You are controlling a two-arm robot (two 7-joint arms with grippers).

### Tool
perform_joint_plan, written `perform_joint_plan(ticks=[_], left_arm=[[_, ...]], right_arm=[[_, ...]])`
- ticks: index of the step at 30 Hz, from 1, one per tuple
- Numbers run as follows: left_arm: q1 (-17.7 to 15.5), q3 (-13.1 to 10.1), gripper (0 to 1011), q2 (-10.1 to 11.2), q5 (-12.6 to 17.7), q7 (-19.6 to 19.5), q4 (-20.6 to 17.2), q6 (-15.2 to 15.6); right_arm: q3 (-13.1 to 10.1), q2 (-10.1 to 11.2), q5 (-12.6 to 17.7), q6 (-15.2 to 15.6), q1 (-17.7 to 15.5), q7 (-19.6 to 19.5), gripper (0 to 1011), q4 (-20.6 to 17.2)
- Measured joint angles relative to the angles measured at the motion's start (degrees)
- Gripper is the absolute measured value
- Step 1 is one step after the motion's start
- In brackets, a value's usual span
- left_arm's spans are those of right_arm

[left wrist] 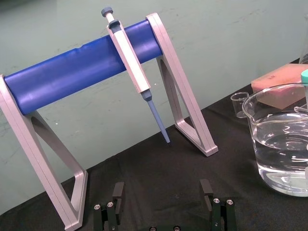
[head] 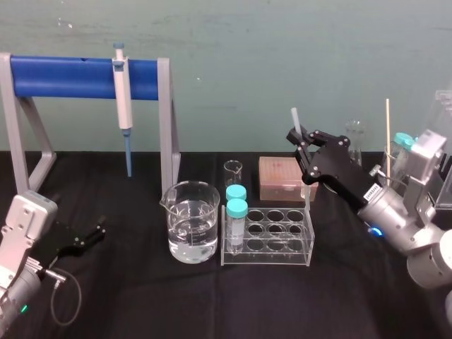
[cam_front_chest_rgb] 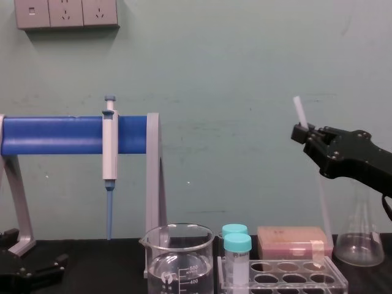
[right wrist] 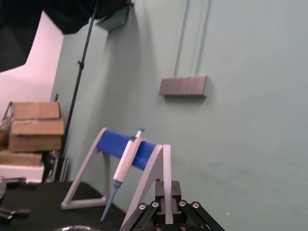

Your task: Pick up the stirring rod with one hand, then place it down.

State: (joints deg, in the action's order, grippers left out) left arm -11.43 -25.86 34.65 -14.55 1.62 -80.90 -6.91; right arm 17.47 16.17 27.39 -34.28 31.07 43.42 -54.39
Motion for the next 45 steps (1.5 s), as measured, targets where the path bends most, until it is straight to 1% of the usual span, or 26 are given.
perform_joint_plan(ticks=[1, 5, 8, 13, 22, 45], left_arm=[[0.0, 0.0, 1000, 0.0, 0.0, 0.0, 0.0, 0.0], [0.0, 0.0, 1000, 0.0, 0.0, 0.0, 0.0, 0.0], [0.0, 0.0, 1000, 0.0, 0.0, 0.0, 0.0, 0.0], [0.0, 0.0, 1000, 0.0, 0.0, 0.0, 0.0, 0.0], [0.0, 0.0, 1000, 0.0, 0.0, 0.0, 0.0, 0.0], [0.0, 0.0, 1000, 0.0, 0.0, 0.0, 0.0, 0.0]], right_arm=[[-0.5, -0.4, 0.2, -1.2, -0.3, -0.1, 71, 0.4], [-1.5, -1.4, 0.8, -3.3, -1.0, -0.1, 72, 1.5], [-2.2, -2.0, 0.9, -4.5, -1.5, -0.1, 71, 2.2], [-3.0, -2.6, 0.9, -5.6, -2.1, -0.1, 72, 3.2], [-4.0, -3.2, 0.5, -5.7, -3.0, -0.1, 71, 3.7], [-3.8, -3.1, 0.4, -5.6, -2.9, -0.1, 71, 3.7]])
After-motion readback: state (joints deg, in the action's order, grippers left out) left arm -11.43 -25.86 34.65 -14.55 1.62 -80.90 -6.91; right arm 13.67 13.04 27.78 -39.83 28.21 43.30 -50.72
